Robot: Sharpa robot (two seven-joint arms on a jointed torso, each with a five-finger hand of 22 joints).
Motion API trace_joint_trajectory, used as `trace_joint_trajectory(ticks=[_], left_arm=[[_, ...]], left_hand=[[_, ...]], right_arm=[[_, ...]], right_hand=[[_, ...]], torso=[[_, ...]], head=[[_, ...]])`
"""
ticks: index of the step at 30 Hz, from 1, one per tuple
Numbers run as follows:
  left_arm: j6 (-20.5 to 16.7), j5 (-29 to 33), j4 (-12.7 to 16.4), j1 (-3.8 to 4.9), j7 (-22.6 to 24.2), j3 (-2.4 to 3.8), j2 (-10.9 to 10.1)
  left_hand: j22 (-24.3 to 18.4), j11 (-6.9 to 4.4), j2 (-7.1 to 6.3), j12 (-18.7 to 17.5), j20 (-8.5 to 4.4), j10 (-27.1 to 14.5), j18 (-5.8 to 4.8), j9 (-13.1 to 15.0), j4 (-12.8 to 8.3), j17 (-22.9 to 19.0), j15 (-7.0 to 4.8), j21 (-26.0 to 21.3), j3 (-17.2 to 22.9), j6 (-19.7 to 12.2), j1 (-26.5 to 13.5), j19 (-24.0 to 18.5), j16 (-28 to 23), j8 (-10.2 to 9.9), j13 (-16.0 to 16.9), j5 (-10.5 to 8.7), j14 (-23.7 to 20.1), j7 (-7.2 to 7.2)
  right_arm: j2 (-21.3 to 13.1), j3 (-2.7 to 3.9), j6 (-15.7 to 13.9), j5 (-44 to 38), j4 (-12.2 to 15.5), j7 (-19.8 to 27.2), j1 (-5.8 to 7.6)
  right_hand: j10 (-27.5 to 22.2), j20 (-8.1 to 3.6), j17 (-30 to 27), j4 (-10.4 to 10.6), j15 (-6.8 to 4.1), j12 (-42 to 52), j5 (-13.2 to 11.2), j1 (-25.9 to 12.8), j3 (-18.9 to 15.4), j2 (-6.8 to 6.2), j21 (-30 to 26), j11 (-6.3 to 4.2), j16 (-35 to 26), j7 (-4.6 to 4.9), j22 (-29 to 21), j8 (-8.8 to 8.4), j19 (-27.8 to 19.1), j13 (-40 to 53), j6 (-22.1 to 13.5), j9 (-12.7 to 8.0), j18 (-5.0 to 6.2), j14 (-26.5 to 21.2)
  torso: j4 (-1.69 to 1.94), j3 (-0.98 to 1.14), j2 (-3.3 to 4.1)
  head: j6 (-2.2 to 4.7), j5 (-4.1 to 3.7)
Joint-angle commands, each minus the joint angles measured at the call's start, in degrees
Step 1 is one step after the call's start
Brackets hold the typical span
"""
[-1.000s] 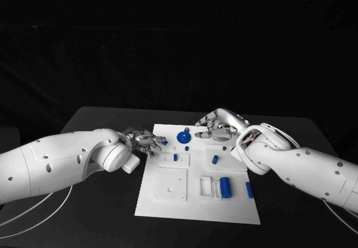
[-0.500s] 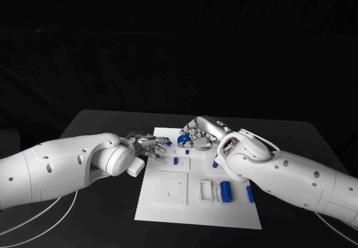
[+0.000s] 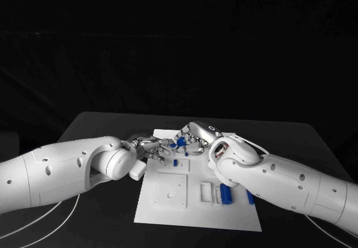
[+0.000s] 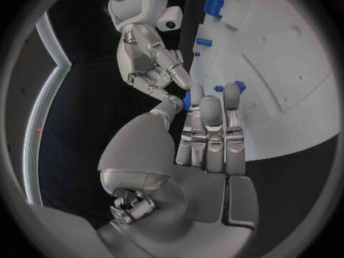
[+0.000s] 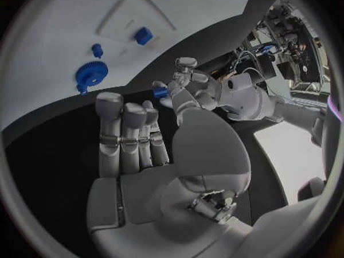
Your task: Assemble the parts on the task board
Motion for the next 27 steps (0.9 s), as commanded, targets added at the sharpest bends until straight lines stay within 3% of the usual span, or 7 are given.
trace_joint_trajectory(ticks=[1, 9, 12, 16, 20, 22, 27], left_arm=[[2.15, 1.44, 0.34, 0.17, 2.07, 0.03, 0.03], [2.10, 1.05, 0.52, 0.18, 1.81, 0.04, -0.07], [2.20, 1.01, 0.58, 0.18, 1.77, 0.04, -0.05], [2.33, 0.99, 0.63, 0.18, 1.70, 0.04, -0.06], [2.44, 0.99, 0.64, 0.18, 1.62, 0.04, -0.13], [2.53, 0.98, 0.66, 0.18, 1.58, 0.04, -0.20], [2.77, 0.98, 0.67, 0.18, 1.47, 0.03, -0.33]], left_hand=[[1.22, -0.26, 0.75, -0.25, -0.11, 2.64, -0.85, 0.10, -0.45, 0.00, -0.27, 0.44, 0.11, 5.84, 0.18, -0.14, 0.34, 0.40, -0.07, -0.25, -0.27, -2.81], [1.22, -0.24, 0.79, -0.41, -0.12, 2.63, -0.84, 0.10, -0.60, -0.04, -0.25, 0.55, 0.15, 5.73, 0.19, -0.13, 0.38, 0.40, -0.09, -0.27, -0.26, -2.77], [1.21, -0.22, 0.83, -0.50, -0.12, 2.61, -0.83, 0.10, -0.64, -0.06, -0.25, 0.61, 0.15, 5.68, 0.14, -0.14, 0.41, 0.39, -0.09, -0.31, -0.25, -2.76], [1.19, -0.21, 0.85, -0.61, -0.11, 2.62, -0.81, 0.10, -0.72, -0.11, -0.24, 0.66, 0.17, 5.63, 0.17, -0.16, 0.41, 0.41, -0.10, -0.33, -0.26, -2.74], [1.20, -0.21, 0.83, -0.64, -0.11, 2.63, -0.79, 0.10, -0.75, -0.12, -0.24, 0.70, 0.16, 5.62, 0.17, -0.14, 0.43, 0.41, -0.10, -0.32, -0.24, -2.73], [1.20, -0.21, 0.83, -0.64, -0.11, 2.63, -0.79, 0.10, -0.75, -0.12, -0.24, 0.70, 0.16, 5.62, 0.17, -0.14, 0.43, 0.41, -0.10, -0.32, -0.24, -2.73], [1.19, -0.19, 0.80, -0.75, -0.10, 2.60, -0.77, 0.10, -0.86, -0.15, -0.23, 0.75, 0.18, 5.57, 0.23, -0.14, 0.44, 0.40, -0.11, -0.31, -0.23, -2.72]], right_arm=[[0.38, -0.15, 0.94, -0.14, -0.11, -1.12, 0.01], [0.72, -0.44, 0.96, 0.42, 0.12, -0.67, 0.00], [0.69, -0.48, 0.71, 0.59, 0.17, -0.53, 0.00], [0.56, -0.50, 0.26, 0.70, 0.24, -0.30, 0.00], [0.36, -0.51, -0.22, 1.18, 0.31, 0.14, 0.00], [0.23, -0.51, -0.40, 1.53, 0.36, 0.45, 0.00], [0.05, -0.51, -0.66, 1.87, 0.50, 0.98, -0.01]], right_hand=[[0.27, -0.39, 0.07, 0.30, -0.15, 0.30, -0.32, -0.04, -0.10, -0.40, 0.35, 0.04, 0.23, -0.04, 3.93, -0.20, 3.00, 0.05, -0.33, -0.04, 0.47, 0.41], [0.44, -0.42, 0.22, 1.36, -0.22, 0.51, -0.20, -0.06, 0.25, -0.13, 0.65, -0.07, 0.35, -0.18, 3.96, -0.23, 3.02, 0.25, 0.17, -0.05, 0.43, 0.48], [0.63, -0.60, 0.44, 1.39, -0.39, 0.65, -1.43, 0.14, 2.53, 0.51, 0.98, -0.34, 0.57, -0.58, 4.01, -0.22, 3.04, 0.42, 1.61, -0.04, 0.23, 0.53], [0.84, -0.89, 0.76, 0.36, -0.73, 0.92, -6.30, 0.51, 8.61, 1.50, 1.49, -0.80, 0.87, -1.23, 4.12, -0.21, 3.05, 0.80, 3.93, -0.01, -0.09, 0.58], [0.97, -1.23, 1.21, -1.83, -1.03, 1.26, -10.34, 0.19, 17.14, 2.25, 2.35, -1.20, 1.33, -1.69, 4.36, -0.19, 3.05, 1.38, 5.93, 0.03, -0.46, 0.62], [1.07, -1.35, 1.40, -3.32, -1.11, 1.42, -11.19, -0.94, 21.24, 2.48, 2.70, -1.27, 1.49, -1.74, 4.45, -0.18, 3.02, 1.71, 6.61, 0.05, -0.62, 0.61], [1.16, -1.42, 1.64, -5.61, -1.13, 1.45, -12.26, -2.01, 25.07, 3.31, 3.25, -1.31, 1.69, -1.72, 4.57, -0.16, 2.93, 2.07, 7.11, 0.07, -0.69, 0.60]], torso=[[-0.12, 0.06, 0.00], [-0.09, 0.09, -0.01], [-0.08, 0.10, 0.00], [-0.09, 0.09, 0.00], [-0.12, 0.13, -0.01], [-0.11, 0.14, -0.02], [-0.11, 0.13, -0.01]], head=[[-0.01, 0.11], [-0.15, 0.14], [-0.16, 0.12], [-0.28, 0.16], [-0.31, 0.19], [-0.36, 0.19], [-0.59, 0.14]])
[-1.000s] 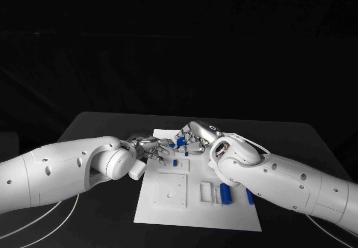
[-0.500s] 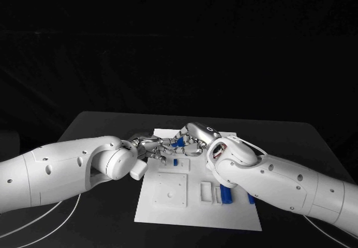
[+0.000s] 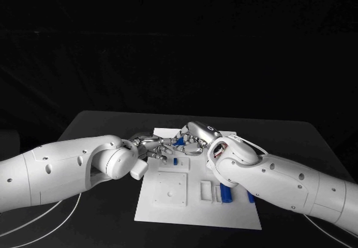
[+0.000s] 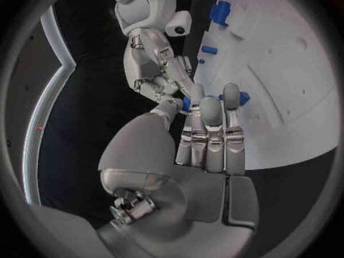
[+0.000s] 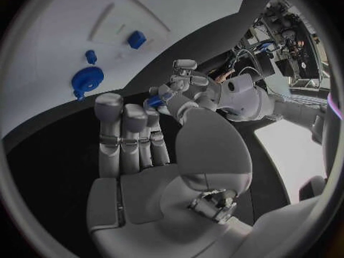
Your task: Assemble the parts on the task board
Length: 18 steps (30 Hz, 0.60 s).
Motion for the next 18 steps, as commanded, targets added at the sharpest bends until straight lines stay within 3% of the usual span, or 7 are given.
trace_joint_trajectory(ticks=[1, 9, 11, 12, 13, 17, 18], left_arm=[[0.99, 0.35, 0.02, 0.18, 0.54, 0.03, -0.17], [2.29, -0.16, 0.00, 0.18, -0.45, 0.01, -0.21], [2.60, -0.27, 0.01, 0.18, -0.70, 0.00, -0.21], [2.69, -0.30, 0.01, 0.18, -0.83, 0.00, -0.22], [2.77, -0.33, 0.01, 0.17, -0.94, 0.00, -0.24], [3.15, -0.57, -0.13, 0.17, -1.22, -0.01, -0.36], [3.34, -0.76, -0.20, 0.17, -1.27, -0.01, -0.40]], left_hand=[[1.19, -0.29, 0.58, -0.35, -0.11, 2.52, -0.77, -0.06, -0.35, -0.06, -0.26, 0.31, -0.02, 5.56, -0.01, -0.14, 0.22, 0.15, -0.06, 0.34, -0.23, -2.72], [1.18, -0.03, 0.56, -1.49, 0.02, 2.33, -0.67, -0.11, -0.25, -0.11, -0.08, 0.42, -0.08, 4.65, -0.10, -0.19, 0.34, 0.13, -0.37, -0.05, -0.25, -2.45], [1.15, 0.07, -0.02, -2.15, 0.11, 2.28, -0.59, -0.13, -0.18, -0.11, 0.00, 0.44, -0.58, 4.09, -0.20, -0.17, 0.41, 0.12, -0.49, -0.80, -0.23, -2.35], [1.10, 0.19, -0.33, -2.50, 0.20, 2.19, -0.60, -0.11, 0.01, -0.11, -0.07, 0.41, -1.49, 3.80, -0.43, -0.13, 0.42, 0.27, -0.55, -5.75, -0.21, -2.10], [1.05, 0.14, -1.22, -2.68, 0.25, 2.19, -0.61, -0.16, 0.51, -0.13, 0.11, 0.37, -2.75, 3.25, -1.20, -0.10, 0.42, 0.10, -0.53, -8.47, -0.21, -2.37], [0.89, 0.46, -4.15, -3.11, 0.47, 2.11, -0.54, -0.16, 2.77, -0.24, 0.34, 0.06, -7.67, 1.63, -4.18, 0.00, 0.30, 0.12, -0.38, -17.29, -0.25, -1.73], [0.85, 0.47, -4.44, -3.10, 0.54, 2.16, -0.49, -0.14, 3.28, -0.28, 0.37, -0.10, -9.01, 1.70, -4.50, 0.02, 0.28, 0.13, -0.27, -18.59, -0.24, -1.74]], right_arm=[[-0.22, 0.00, -0.69, 0.59, 0.10, 1.07, -0.02], [-0.35, 0.00, -1.21, 0.69, 0.12, 1.53, -0.02], [-0.38, 0.00, -0.87, 0.70, 0.04, 1.88, -0.02], [-0.40, 0.00, -0.59, 0.72, 0.02, 2.10, -0.02], [-0.42, 0.00, -0.25, 0.75, -0.01, 2.35, -0.02], [-0.54, 0.00, 1.08, 1.23, -0.01, 3.43, -0.02], [-0.59, 0.00, 1.37, 1.45, -0.01, 3.72, -0.02]], right_hand=[[0.10, -0.41, 0.14, -0.95, -0.54, 0.13, -0.47, -0.49, 1.61, 1.24, 0.56, -0.30, 0.41, -0.38, 4.61, 0.45, 2.72, 0.11, 1.18, 0.28, -0.70, -0.03], [0.37, -0.60, 0.51, -2.85, -0.66, -0.13, -1.16, -0.73, 2.15, 2.22, 1.14, -0.40, 0.53, -0.38, 4.70, 0.46, 2.63, 0.33, 1.57, 0.27, -0.78, -0.06], [0.41, -0.68, 0.66, -3.03, -0.71, -0.17, -1.20, -0.48, 1.97, 2.41, 1.30, -0.43, 0.61, -0.38, 4.73, 0.47, 2.61, 0.38, 1.66, 0.27, -0.84, -0.05], [0.43, -0.75, 0.83, -3.18, -0.74, -0.26, -1.21, -0.36, 1.48, 2.69, 1.36, -0.43, 0.61, -0.39, 4.75, 0.46, 2.57, 0.46, 1.66, 0.26, -0.95, -0.08], [0.45, -0.82, 0.99, -3.32, -0.77, -0.35, -1.21, -0.24, 1.02, 2.97, 1.45, -0.44, 0.60, -0.39, 4.77, 0.45, 2.52, 0.53, 1.66, 0.25, -1.05, -0.11], [0.45, -0.77, 1.19, -3.72, -0.73, -0.20, -1.21, -0.19, 0.46, 3.52, 1.77, -0.43, 0.54, -0.39, 4.83, 0.44, 2.41, 1.00, 1.69, 0.25, -1.03, -0.06], [0.41, -0.76, 1.21, -3.81, -0.72, -0.28, -1.21, -0.21, 0.32, 3.61, 1.76, -0.42, 0.48, -0.40, 4.82, 0.45, 2.40, 1.02, 1.69, 0.25, -1.03, -0.07]], torso=[[0.02, 0.00, 0.02], [0.03, -0.02, 0.04], [-0.01, -0.04, -0.01], [-0.01, -0.04, -0.01], [0.02, -0.03, -0.01], [0.01, -0.02, -0.03], [0.02, -0.02, -0.04]], head=[[-0.15, -0.08], [-0.17, -0.23], [-0.18, -0.21], [-0.18, -0.21], [-0.25, -0.26], [-0.26, -0.18], [-0.32, -0.20]])
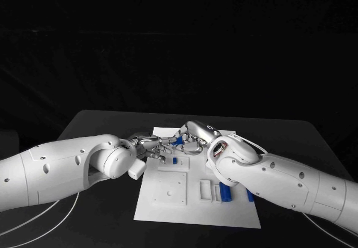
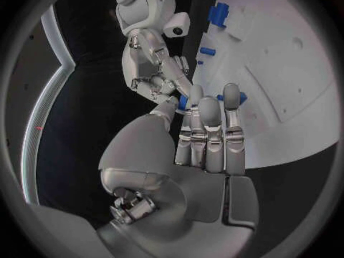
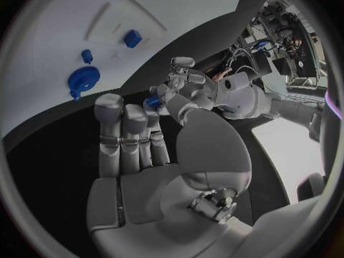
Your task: Assemble the parts on the task board
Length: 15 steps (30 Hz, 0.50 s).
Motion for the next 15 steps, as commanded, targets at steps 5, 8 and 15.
trace_joint_trajectory(ticks=[5, 8, 15], left_arm=[[2.82, -1.63, -0.25, 0.14, -0.71, 0.05, -0.27], [3.37, -2.26, -0.41, 0.14, -0.69, 0.04, -0.42], [5.06, -4.83, -0.70, 0.13, -0.51, 0.03, -0.92]], left_hand=[[0.87, 0.85, -4.27, -0.19, 0.73, 2.10, -0.38, 0.59, 3.28, -0.20, 0.59, -0.86, -4.61, -1.75, -2.96, 0.19, 0.08, 0.12, 0.49, -7.71, -0.36, 0.50], [0.96, 0.93, -5.15, -0.19, 0.79, 2.12, -0.32, 0.89, 4.62, -0.21, 0.64, -1.17, -4.34, -2.53, -3.04, 0.37, 0.19, 0.50, 0.60, -7.89, -0.42, 0.67], [1.13, 1.05, -5.31, 2.57, 0.71, 0.64, -0.51, 7.32, 5.84, 0.26, 0.55, -1.17, -4.17, -8.42, -4.33, 0.29, 1.38, 8.86, 1.55, -6.95, -0.96, 0.56]], right_arm=[[-0.59, 0.01, 2.45, 1.61, -0.13, 2.86, -0.03], [-0.76, 0.01, 2.50, 2.26, -0.13, 3.22, -0.04], [-1.31, 0.01, 2.28, 4.71, -0.15, 3.92, -0.09]], right_hand=[[0.11, -0.34, 0.27, -0.43, -0.30, -0.30, -0.29, 1.27, -1.00, 2.42, 0.37, -0.22, 0.21, -0.49, 4.82, 0.42, 2.33, 0.39, 1.64, 0.19, -1.02, -0.04], [0.14, -0.34, 0.32, -0.44, -0.30, -0.30, -0.30, 1.23, -1.12, 2.48, 0.39, -0.22, 0.24, -0.51, 4.82, 0.43, 2.32, 0.42, 1.65, 0.19, -1.02, 0.00], [0.18, -0.35, 0.42, -0.69, -0.32, -0.31, -0.29, 1.26, -1.57, 2.81, 0.42, -0.24, 0.14, -0.52, 4.80, 0.42, 2.27, 0.67, 1.66, 0.18, -0.96, 0.03]], torso=[[0.00, -0.06, -0.06], [-0.03, -0.05, -0.05], [0.00, 0.00, -0.03]], head=[[-0.26, 0.00], [-0.09, -0.08], [-0.11, 0.07]])
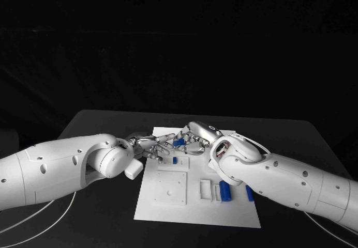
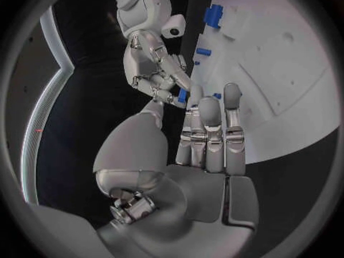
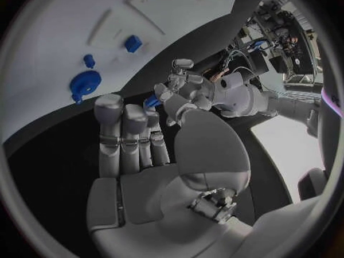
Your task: Assemble the parts on the task board
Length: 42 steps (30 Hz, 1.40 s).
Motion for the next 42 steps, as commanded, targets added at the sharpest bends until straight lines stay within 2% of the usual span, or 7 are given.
trace_joint_trajectory(ticks=[1, 2, 6, 15, 26, 37, 42], left_arm=[[2.94, -3.13, -0.10, 0.13, 0.33, 0.03, -0.16], [3.16, -3.51, -0.12, 0.13, 0.43, 0.03, -0.21], [4.18, -4.76, -0.16, 0.12, 0.79, 0.02, -0.34], [6.45, -7.59, -0.02, 0.11, 1.45, 0.01, -0.26], [8.42, -9.08, 0.17, 0.09, 2.37, 0.01, 0.01], [9.03, -9.26, 0.21, 0.09, 2.39, 0.01, 0.06], [9.28, -9.19, 0.23, 0.09, 2.44, 0.01, 0.08]], left_hand=[[1.13, 0.14, 0.40, 2.05, 0.30, -0.08, -0.55, 3.88, 0.04, 0.04, -0.06, 0.13, 0.03, -2.58, -0.64, -0.27, 0.33, 4.46, 0.63, 0.25, -0.56, -0.23], [1.18, 0.43, 0.80, 4.24, 0.43, -1.48, -0.55, 7.62, 0.40, 0.07, -0.12, 0.33, 0.01, -5.55, -1.27, -0.32, 0.56, 8.39, 1.54, 0.19, -0.68, -0.07], [1.12, 0.30, 0.95, 8.02, 0.47, -4.29, -0.40, 12.08, 0.17, -0.04, 0.19, 0.44, -0.02, -9.90, -1.30, -0.65, 0.80, 13.43, 2.94, 0.43, -1.05, -0.01], [1.12, -0.08, 4.29, 20.41, 0.43, -11.06, -0.48, 24.96, -0.96, -0.09, 0.12, 0.96, -1.97, -17.90, -2.04, -0.97, 2.14, 26.35, 7.72, 3.97, -1.87, -0.54], [1.13, 0.17, 6.25, 22.87, 0.70, -12.91, -0.25, 23.56, 0.76, -0.55, 0.33, 1.24, -2.68, -17.97, -2.22, -1.28, 2.93, 25.93, 6.39, 3.55, -2.38, -0.41], [1.13, 0.25, 9.28, 22.10, 0.77, -12.57, -0.20, 21.84, -1.07, -0.89, 0.42, 1.67, -4.04, -16.93, -0.67, -1.53, 3.52, 23.78, 5.13, 3.98, -2.62, -0.28], [1.14, 0.16, 10.86, 21.87, 0.71, -12.40, -0.24, 21.63, -3.64, -0.96, 0.34, 1.90, -3.79, -16.51, 1.31, -1.64, 3.72, 23.32, 4.91, 4.79, -2.66, -0.39]], right_arm=[[-0.28, 0.01, 0.95, 2.95, 0.08, 1.71, -0.06], [-0.38, 0.01, 1.05, 3.46, 0.12, 1.80, -0.08], [-0.71, 0.01, 1.51, 5.04, 0.33, 2.16, -0.13], [-1.18, 0.01, 2.83, 8.85, 0.85, 3.34, -0.18], [-1.43, 0.01, 4.49, 10.25, 1.92, 3.48, -0.27], [-1.53, 0.01, 5.40, 10.26, 2.11, 3.42, -0.28], [-1.52, 0.01, 5.64, 10.18, 2.10, 3.39, -0.28]], right_hand=[[0.22, -0.36, 0.09, 0.03, -0.32, -0.33, -0.12, 0.56, -0.35, 1.28, 0.28, -0.23, 0.11, -0.50, 4.82, 0.43, 2.28, 0.11, 1.65, 0.11, -0.94, 0.04], [0.22, -0.36, 0.09, 0.03, -0.32, -0.33, -0.12, 0.56, -0.35, 1.28, 0.28, -0.23, 0.11, -0.50, 4.82, 0.43, 2.28, 0.11, 1.65, 0.11, -0.94, 0.04], [0.20, -0.35, 0.15, -0.08, -0.30, -0.32, -0.11, 0.55, -0.55, 1.44, 0.23, -0.21, 0.05, -0.49, 4.81, 0.44, 2.22, 0.24, 1.59, 0.11, -0.90, 0.01], [0.17, -0.29, 0.27, -0.35, -0.27, -0.38, -0.11, 0.59, -1.15, 1.81, 0.18, -0.18, -0.02, -0.47, 4.79, 0.43, 2.11, 0.46, 1.52, 0.10, -0.79, -0.02], [0.11, -0.26, 0.33, -0.70, -0.24, -0.40, -0.11, 0.66, -1.64, 2.16, 0.13, -0.15, -0.15, -0.43, 4.78, 0.42, 2.01, 0.69, 1.45, 0.10, -0.72, -0.07], [0.03, -0.23, 0.36, -0.90, -0.22, -0.47, -0.11, 0.71, -1.82, 2.25, 0.26, -0.13, -0.18, -0.41, 4.80, 0.43, 1.98, 0.73, 1.46, 0.10, -0.71, -0.08], [0.03, -0.23, 0.36, -0.90, -0.22, -0.47, -0.11, 0.71, -1.82, 2.25, 0.26, -0.13, -0.18, -0.41, 4.80, 0.43, 1.98, 0.73, 1.46, 0.10, -0.71, -0.08]], torso=[[0.02, 0.05, 0.03], [0.02, 0.05, 0.03], [0.05, 0.02, 0.08], [0.02, 0.07, 0.09], [0.06, 0.01, 0.04], [0.02, -0.01, 0.03], [0.01, 0.01, 0.04]], head=[[0.03, 0.04], [0.03, 0.04], [-0.09, -0.04], [-0.44, -0.18], [-0.72, -0.25], [-0.74, -0.29], [-0.73, -0.44]])
